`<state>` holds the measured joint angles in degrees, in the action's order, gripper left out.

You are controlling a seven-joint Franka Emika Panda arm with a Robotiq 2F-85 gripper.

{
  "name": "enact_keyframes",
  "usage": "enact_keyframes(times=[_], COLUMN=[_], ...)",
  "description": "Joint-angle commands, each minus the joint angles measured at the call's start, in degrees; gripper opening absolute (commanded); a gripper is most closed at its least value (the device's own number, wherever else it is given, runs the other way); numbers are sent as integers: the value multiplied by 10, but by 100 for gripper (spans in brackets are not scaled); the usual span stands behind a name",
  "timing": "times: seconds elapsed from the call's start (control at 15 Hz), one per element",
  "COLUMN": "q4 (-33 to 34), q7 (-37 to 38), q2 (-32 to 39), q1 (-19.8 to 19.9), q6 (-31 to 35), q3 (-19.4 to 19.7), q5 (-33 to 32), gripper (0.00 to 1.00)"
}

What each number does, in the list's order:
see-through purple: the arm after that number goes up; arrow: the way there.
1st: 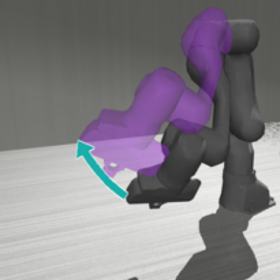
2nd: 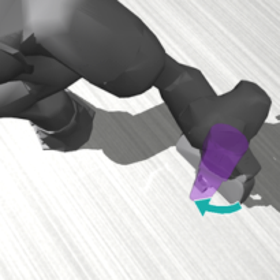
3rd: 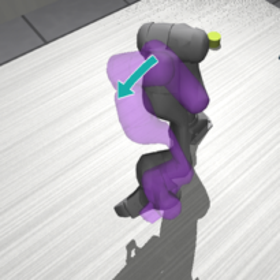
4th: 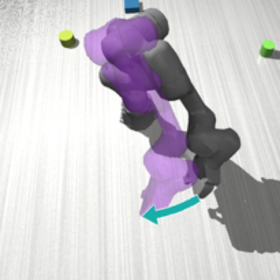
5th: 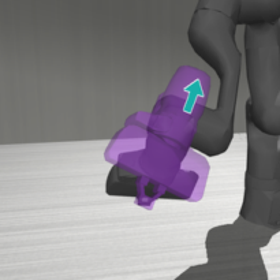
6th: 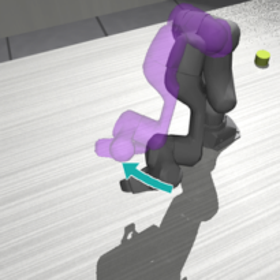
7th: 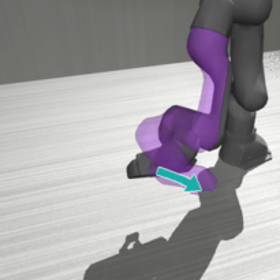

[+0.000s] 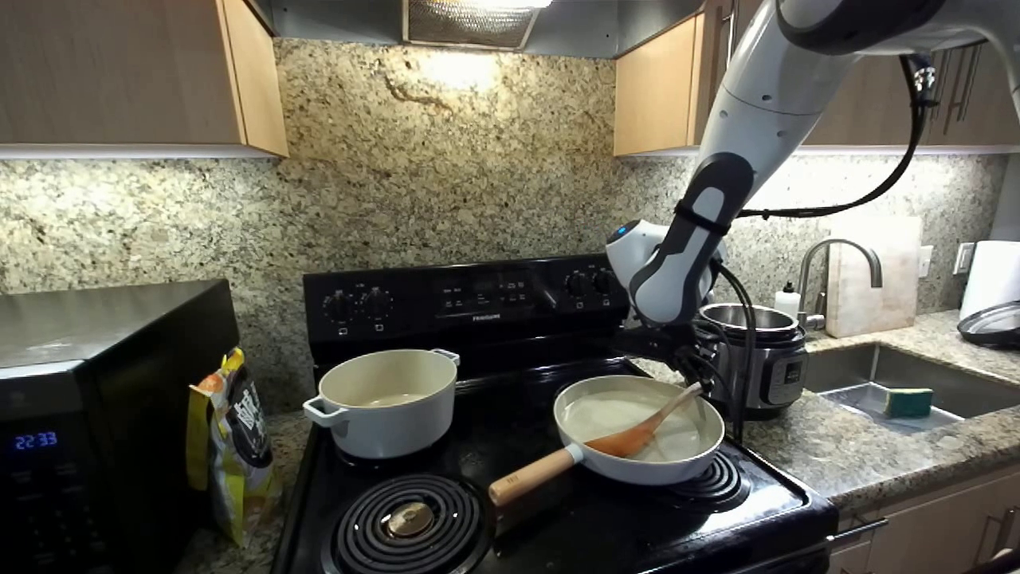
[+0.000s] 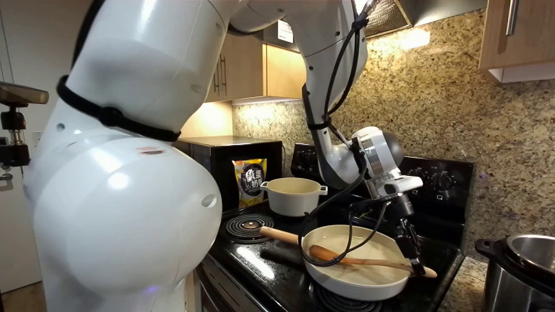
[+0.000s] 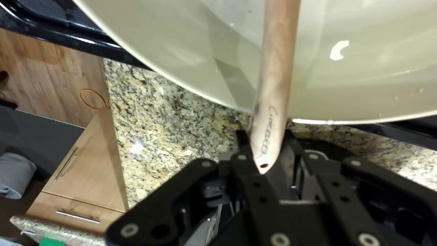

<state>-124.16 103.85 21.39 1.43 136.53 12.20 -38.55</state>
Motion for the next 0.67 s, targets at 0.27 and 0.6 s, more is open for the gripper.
enact_keyframes(times=[0.27, 0.6], q4=[-55, -72], q7=[16, 19], q2=[-53, -92], q1=[-4, -2], q6=[74, 79], q3=[34, 33], q5=[-30, -64], gripper=[51, 78])
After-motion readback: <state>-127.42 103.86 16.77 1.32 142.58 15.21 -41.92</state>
